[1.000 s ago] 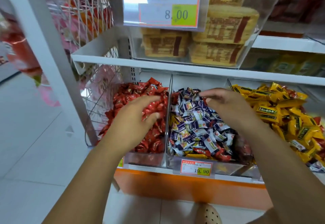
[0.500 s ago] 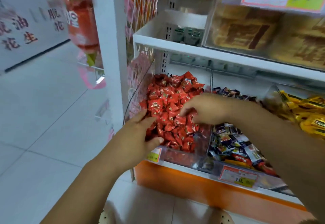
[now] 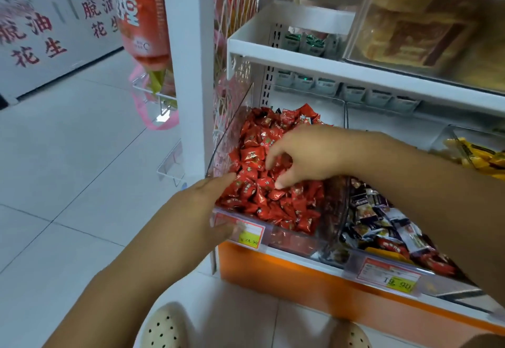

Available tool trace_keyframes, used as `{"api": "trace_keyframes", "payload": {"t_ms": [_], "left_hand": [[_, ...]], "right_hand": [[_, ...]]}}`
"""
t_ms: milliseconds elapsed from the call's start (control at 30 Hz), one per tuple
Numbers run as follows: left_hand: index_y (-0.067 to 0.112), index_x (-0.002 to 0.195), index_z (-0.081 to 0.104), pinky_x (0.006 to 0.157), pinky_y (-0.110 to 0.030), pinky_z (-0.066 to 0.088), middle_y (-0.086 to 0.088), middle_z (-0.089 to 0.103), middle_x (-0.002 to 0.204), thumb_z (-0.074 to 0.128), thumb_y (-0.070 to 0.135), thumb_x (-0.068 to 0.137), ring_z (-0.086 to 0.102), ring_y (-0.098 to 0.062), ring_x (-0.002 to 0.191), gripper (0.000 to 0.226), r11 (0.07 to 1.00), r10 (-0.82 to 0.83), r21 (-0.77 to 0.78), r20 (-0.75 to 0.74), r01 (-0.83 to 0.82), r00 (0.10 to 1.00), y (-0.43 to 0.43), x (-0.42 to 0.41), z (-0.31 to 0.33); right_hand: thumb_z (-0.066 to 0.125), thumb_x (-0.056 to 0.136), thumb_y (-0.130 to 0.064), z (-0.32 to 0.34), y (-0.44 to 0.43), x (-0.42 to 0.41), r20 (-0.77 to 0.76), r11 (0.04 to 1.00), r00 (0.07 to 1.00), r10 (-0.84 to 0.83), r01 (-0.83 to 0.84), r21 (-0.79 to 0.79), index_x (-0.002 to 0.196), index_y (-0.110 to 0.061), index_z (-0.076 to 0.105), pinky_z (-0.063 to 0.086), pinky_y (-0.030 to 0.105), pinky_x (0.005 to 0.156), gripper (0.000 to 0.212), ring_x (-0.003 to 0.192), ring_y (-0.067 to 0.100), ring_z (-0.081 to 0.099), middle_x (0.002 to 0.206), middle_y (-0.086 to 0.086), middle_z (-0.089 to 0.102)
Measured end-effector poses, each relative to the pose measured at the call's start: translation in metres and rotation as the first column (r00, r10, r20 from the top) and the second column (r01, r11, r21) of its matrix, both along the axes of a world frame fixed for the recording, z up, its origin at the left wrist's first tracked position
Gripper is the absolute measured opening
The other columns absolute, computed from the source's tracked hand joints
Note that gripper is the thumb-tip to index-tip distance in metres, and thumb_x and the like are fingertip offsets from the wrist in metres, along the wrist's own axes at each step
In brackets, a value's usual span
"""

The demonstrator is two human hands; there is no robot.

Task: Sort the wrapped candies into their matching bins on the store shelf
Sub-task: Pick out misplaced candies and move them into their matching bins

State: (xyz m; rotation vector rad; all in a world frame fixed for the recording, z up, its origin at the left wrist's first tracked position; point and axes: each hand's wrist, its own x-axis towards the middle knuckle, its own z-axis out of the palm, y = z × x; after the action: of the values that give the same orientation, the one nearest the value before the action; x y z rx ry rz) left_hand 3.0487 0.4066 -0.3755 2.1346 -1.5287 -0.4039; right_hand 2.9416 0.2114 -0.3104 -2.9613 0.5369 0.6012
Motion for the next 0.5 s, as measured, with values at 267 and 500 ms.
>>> {"api": "trace_keyframes", "payload": {"t_ms": [267,500], "left_hand": [[0.062,0.125,0.038,0.090,-0.006,0.037,0.043,0.050,0.118,0.071,0.044,0.078,0.048,0.015,0.111,0.061,0.999,0.012,-0.045,-0.102,-0.017,0.995,0.017,0.009,-0.003],[0.065,0.122,0.027,0.083,0.005,0.032,0.048,0.043,0.108,0.072,0.037,0.080,0.040,0.034,0.096,0.068,0.998,0.011,-0.067,-0.102,-0.018,0.995,0.016,0.015,-0.009]], "right_hand": [[0.051,0.091,-0.054,-0.062,0.002,0.010,-0.022,0.937,0.946,0.323,-0.323,-0.130,0.132,-0.048,0.046,-0.004,0.058,0.113,0.042,0.143,0.020,0.009,0.148,-0.006,0.030],[0.052,0.087,-0.060,-0.015,-0.026,-0.025,-0.268,0.992,0.963,0.032,-0.062,-0.107,0.127,-0.056,0.048,-0.001,0.062,0.114,0.040,0.148,0.022,-0.002,0.158,-0.016,0.014]]}}
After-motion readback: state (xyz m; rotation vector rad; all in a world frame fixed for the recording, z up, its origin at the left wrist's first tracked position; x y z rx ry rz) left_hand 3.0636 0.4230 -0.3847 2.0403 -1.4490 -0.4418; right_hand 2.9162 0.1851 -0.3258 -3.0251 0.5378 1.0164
